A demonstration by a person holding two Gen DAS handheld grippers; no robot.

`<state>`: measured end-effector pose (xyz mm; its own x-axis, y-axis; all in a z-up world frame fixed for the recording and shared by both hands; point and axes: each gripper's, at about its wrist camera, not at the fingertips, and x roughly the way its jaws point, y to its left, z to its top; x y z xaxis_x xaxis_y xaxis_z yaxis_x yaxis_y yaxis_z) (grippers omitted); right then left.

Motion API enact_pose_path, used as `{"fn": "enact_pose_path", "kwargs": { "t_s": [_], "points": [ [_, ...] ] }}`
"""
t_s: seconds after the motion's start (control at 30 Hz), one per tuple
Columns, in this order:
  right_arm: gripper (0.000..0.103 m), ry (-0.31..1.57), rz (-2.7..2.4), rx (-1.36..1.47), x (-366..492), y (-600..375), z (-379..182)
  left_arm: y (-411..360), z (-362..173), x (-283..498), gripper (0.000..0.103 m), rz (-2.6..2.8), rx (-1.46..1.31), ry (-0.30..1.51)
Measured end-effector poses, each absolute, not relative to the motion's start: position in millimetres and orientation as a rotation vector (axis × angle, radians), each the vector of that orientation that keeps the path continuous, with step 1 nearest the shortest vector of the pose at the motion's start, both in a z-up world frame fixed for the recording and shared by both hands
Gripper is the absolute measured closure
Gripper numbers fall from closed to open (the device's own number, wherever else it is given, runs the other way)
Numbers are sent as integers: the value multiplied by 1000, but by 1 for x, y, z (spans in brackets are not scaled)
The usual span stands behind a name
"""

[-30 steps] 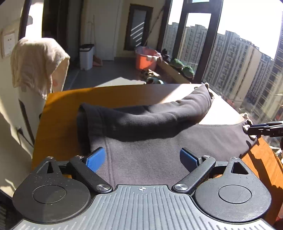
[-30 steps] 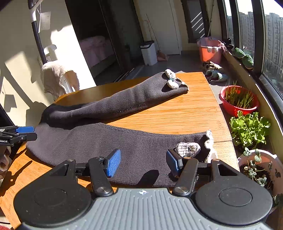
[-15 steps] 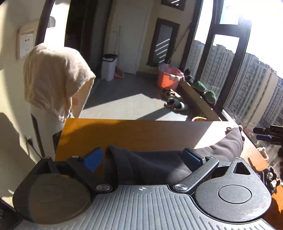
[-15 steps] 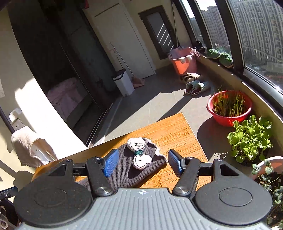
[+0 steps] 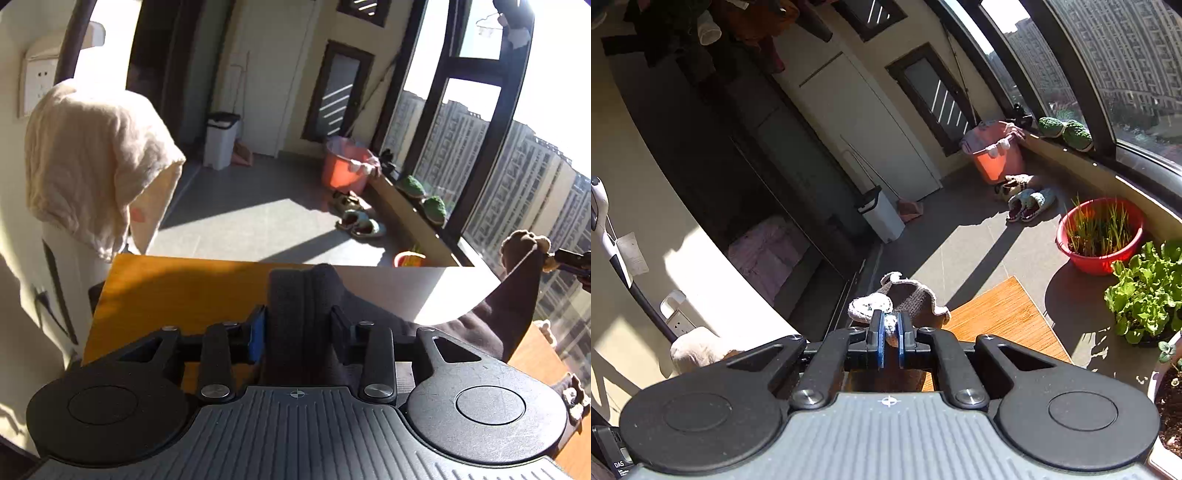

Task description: Fold clothes

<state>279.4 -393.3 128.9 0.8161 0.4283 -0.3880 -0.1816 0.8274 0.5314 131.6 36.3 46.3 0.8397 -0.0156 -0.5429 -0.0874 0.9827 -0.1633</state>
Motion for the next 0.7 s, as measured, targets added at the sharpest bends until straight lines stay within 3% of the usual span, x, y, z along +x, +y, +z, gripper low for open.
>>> {"fn": "enact_pose_path", "kwargs": {
  "t_s": [0.07,0.1,0.13,0.2,0.23,0.33,0.47,0.57,0.7],
  "points": [
    [94,471,237,421,273,-404,139,35,54,130,60,118,-116,539],
    [88,450,188,378,268,-410,141,35,56,130,57,176,-75,534],
    [74,446,174,357,260,-417,141,37,55,130,50,229,-44,540],
    [59,475,220,340,242,-425,136,39,54,120,42,251,-43,562],
    [56,508,259,316,230,-425,130,38,53,113,32,240,-52,573],
    [56,634,373,235,191,-413,106,20,50,76,12,47,-144,603],
    [55,781,450,211,160,-386,63,-11,27,57,7,-103,-214,662],
    [54,775,459,178,159,-369,56,-22,3,61,7,-81,-251,729],
    [54,763,490,186,192,-349,49,-15,-3,64,6,-31,-275,686]
  ]
}}
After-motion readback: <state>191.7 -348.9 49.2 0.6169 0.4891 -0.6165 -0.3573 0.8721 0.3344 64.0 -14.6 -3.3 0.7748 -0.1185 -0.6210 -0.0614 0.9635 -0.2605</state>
